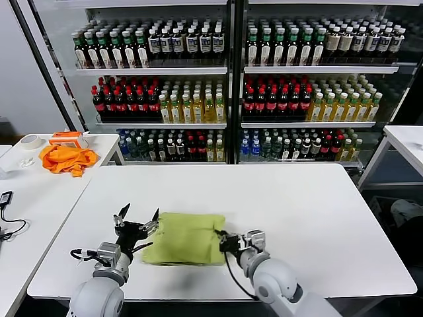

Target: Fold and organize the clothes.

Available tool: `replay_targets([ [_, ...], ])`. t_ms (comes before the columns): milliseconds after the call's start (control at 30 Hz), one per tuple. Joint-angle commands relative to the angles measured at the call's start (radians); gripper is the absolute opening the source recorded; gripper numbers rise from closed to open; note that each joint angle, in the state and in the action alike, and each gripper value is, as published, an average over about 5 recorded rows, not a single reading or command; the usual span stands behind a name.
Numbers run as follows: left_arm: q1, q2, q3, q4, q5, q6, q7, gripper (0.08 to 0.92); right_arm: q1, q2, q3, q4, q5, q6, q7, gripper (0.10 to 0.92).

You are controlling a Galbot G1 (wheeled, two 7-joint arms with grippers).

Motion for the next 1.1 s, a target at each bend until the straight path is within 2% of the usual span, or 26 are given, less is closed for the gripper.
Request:
replay_targets([
  [33, -0.01, 0.002, 0.007, 0.015, 0.008, -0.028, 0.012, 0.823, 0.055, -0.195, 0.1, -0.03, -0.233, 0.004, -0.256, 0.115],
  [200, -0.011, 0.012, 0.012, 0.028, 0.03, -0.085, 0.047, 0.822, 0.065, -0.245, 0.164, -0.091, -0.274, 0.026, -0.347, 0.115],
  [400, -0.025, 0.016, 0.016, 0.054, 0.021, -0.085, 0.047, 0.823, 0.048, -0.276, 0.198, -0.115, -0.332, 0.043, -0.443, 0.115],
  [700, -0.043, 0.02, 0.028, 0.071, 0.018, -0.087, 0.049, 0.823, 0.007, -0.261, 0.249, -0.131, -0.35, 0.104, -0.427, 0.127],
  [800, -0.051, 0.017, 0.034, 0.078, 0.018, -0.086, 0.05, 0.823, -0.039, -0.253, 0.278, -0.081, -0.379, 0.121, -0.394, 0.189],
  [1100, -0.064, 0.024, 0.021, 0.082, 0.009, -0.115, 0.06, 0.823, -0.212, -0.24, 0.451, 0.012, -0.39, 0.218, -0.327, 0.448],
])
